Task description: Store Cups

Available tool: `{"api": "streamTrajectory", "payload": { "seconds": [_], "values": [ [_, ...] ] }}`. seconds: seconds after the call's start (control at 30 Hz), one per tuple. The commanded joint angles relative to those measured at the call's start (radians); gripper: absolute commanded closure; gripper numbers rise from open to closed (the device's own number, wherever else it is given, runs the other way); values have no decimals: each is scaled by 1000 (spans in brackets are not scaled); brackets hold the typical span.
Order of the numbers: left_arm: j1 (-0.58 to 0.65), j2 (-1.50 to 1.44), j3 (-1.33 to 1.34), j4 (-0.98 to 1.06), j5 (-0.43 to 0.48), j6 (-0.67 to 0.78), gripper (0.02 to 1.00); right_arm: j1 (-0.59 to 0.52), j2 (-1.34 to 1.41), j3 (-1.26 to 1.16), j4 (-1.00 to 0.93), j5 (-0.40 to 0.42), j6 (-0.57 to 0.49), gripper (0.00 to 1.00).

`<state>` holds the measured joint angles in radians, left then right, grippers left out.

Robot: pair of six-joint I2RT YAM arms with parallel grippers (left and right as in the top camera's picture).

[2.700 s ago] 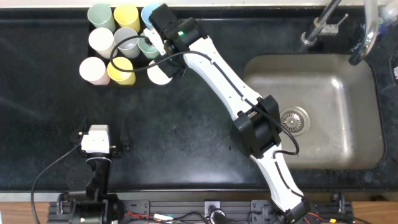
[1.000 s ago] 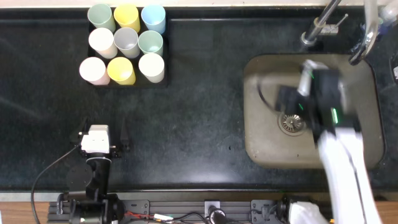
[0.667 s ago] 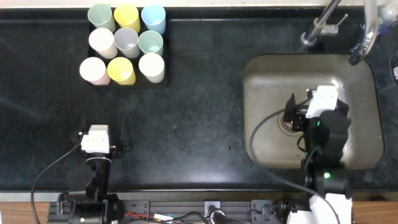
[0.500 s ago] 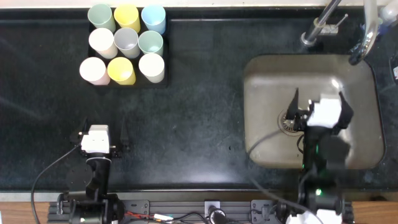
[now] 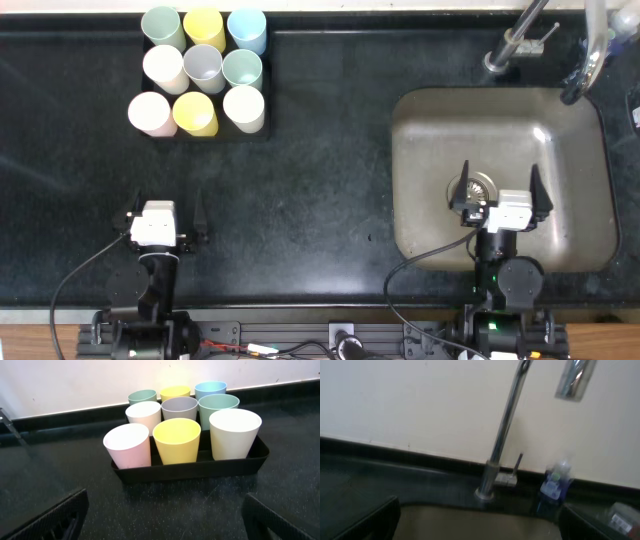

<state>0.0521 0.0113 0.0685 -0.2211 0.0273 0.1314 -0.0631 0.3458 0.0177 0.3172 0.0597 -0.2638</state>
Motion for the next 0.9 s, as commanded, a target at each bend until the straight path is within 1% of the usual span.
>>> {"api": "streamTrajectory", "payload": {
  "seconds": [0.03,0.17,0.2,0.37,0.67,0.83,0.9],
  "values": [
    [-6,-8,1,-6,16,14,18,27,-6,-13,-148,-8,-3,3],
    [-6,-8,1,-6,16,14,18,40,-6,-13,-369,-8,-3,3],
    [-6,-8,1,-6,16,14,18,39,-7,-13,-397,-10,-2,3],
    [-6,-8,1,-6,16,14,18,11,-100,-13,-395,-18,-2,5],
    [-6,-8,1,-6,16,14,18,12,-330,-13,-396,-19,-2,3],
    [-6,-8,1,-6,16,14,20,25,-343,-13,-395,-19,1,5],
    [-6,-8,1,-6,16,14,18,48,-343,-13,-395,-19,1,5]
  ]
}}
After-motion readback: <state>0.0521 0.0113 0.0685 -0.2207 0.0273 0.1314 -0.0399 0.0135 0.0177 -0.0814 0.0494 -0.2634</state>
